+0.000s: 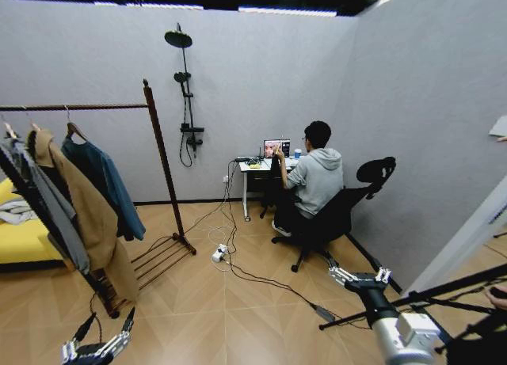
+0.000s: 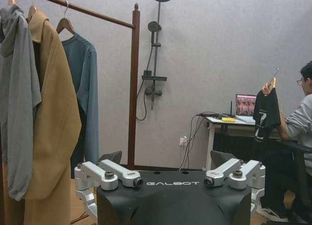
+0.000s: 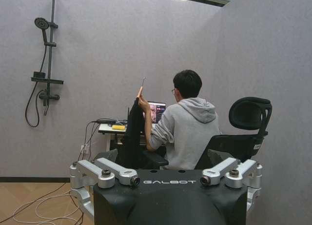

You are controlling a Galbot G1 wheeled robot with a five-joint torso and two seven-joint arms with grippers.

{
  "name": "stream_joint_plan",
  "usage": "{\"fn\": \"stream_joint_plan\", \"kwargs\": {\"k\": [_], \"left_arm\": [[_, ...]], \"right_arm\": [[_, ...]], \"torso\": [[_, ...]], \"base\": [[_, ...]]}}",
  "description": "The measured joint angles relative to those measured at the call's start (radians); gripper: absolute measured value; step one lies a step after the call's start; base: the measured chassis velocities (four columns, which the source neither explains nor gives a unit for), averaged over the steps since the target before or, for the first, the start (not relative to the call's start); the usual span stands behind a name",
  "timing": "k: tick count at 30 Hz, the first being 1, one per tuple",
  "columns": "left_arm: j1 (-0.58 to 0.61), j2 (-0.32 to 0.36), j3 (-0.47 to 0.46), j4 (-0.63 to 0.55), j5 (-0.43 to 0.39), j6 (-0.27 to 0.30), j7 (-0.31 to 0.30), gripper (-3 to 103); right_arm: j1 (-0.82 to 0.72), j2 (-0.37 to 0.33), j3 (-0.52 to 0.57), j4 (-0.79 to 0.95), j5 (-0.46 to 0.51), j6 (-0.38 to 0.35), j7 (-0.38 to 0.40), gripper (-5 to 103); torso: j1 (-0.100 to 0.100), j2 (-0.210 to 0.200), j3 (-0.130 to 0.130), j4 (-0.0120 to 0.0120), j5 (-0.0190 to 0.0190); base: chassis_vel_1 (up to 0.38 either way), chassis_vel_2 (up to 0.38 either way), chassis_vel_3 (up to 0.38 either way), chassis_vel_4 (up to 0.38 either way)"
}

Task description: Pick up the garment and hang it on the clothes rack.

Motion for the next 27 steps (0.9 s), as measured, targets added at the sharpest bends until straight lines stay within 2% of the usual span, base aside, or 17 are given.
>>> {"fn": "stream_joint_plan", "kwargs": {"k": [20,27], "left_arm": [[0.000,0.000,0.000,0.000,0.000,0.000,0.000,100],[0.000,0.000,0.000,0.000,0.000,0.000,0.000,100]], "right_arm": [[-0.006,0.010,-0.013,-0.009,-0.015,0.007,-0.001,100],[0.010,0.000,-0.011,-0.018,-0.007,0.020,-0.002,100]], "torso": [[0.000,0.000,0.000,-0.0001,-0.0003],[0.000,0.000,0.000,0.0000,-0.0002]], "base": [[0.133,-0.128,-0.121,0.140],[0.197,-0.180,-0.210,0.198]]}}
